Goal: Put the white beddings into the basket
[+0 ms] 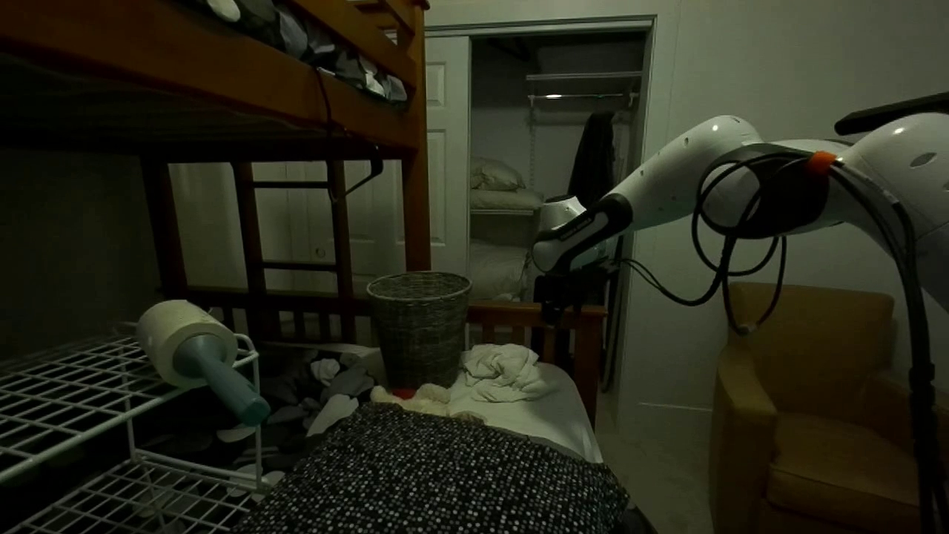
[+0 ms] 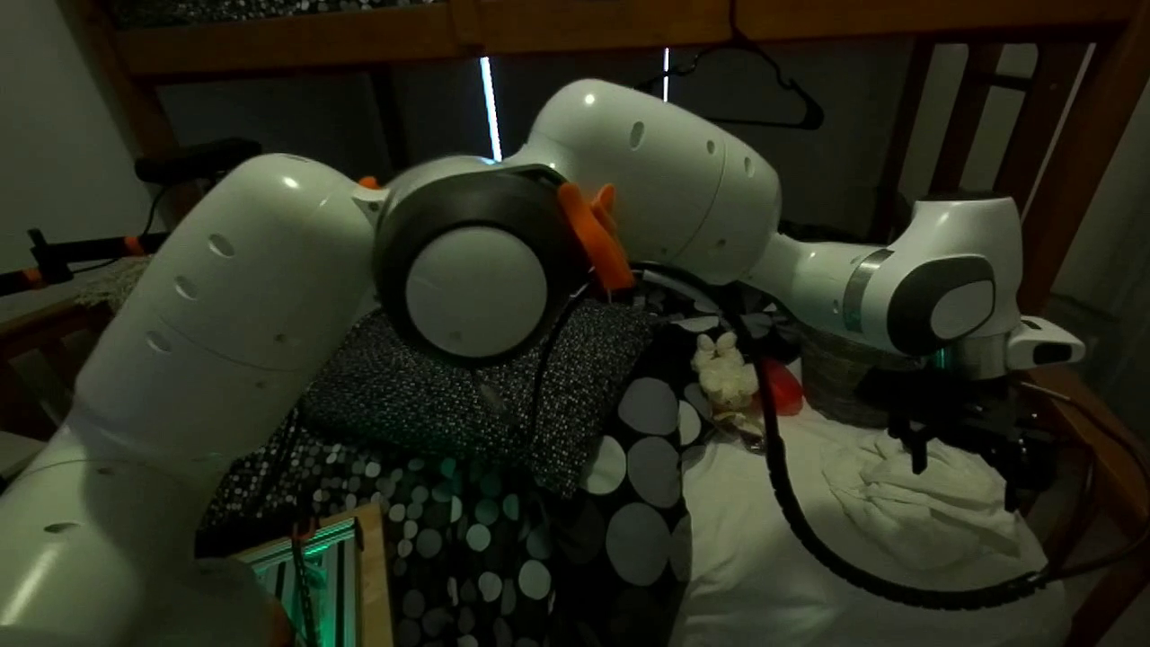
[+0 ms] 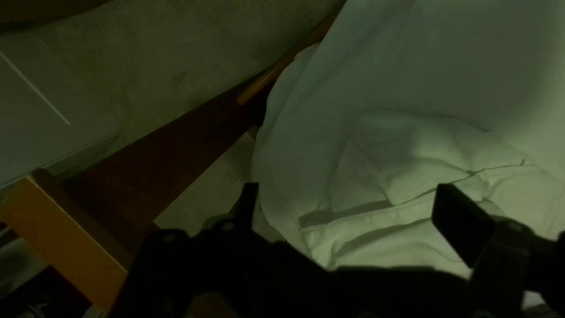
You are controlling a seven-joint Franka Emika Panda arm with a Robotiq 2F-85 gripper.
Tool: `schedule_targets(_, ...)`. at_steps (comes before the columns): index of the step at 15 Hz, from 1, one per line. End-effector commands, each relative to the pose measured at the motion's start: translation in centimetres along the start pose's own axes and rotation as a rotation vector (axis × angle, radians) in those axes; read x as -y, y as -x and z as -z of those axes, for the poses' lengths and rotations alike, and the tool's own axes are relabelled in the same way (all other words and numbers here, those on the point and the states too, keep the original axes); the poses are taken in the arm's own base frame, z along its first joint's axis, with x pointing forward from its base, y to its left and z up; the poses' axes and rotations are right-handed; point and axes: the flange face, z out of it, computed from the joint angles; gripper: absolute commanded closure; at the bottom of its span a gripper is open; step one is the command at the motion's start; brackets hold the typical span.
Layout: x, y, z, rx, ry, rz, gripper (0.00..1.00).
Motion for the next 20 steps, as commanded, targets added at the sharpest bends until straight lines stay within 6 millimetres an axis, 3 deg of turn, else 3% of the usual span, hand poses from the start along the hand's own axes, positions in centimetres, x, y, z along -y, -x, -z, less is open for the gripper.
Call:
schedule_targets(1,-0.1,-0.2,-0.1,0.001,0.001,0.0,0.0)
schedule_targets(3,0.3,-0.7,-0.2,0.026,-0.057,-0.165,0.0)
schedule_targets(6,3.3,-3.1,-3.8,0.062,-0.14,-0.299,0.0)
schedule_targets(14,5.9,-5.6,-10.6,0.011,-0.102,-0.722,0.0)
schedule_targets(16,6.0,-5.7,-11.2,0.004,-0.095,-0.788,0.26)
schedule_targets(20,6.5,-5.4,-12.7,0.018,-0.084,-0.843,0.58)
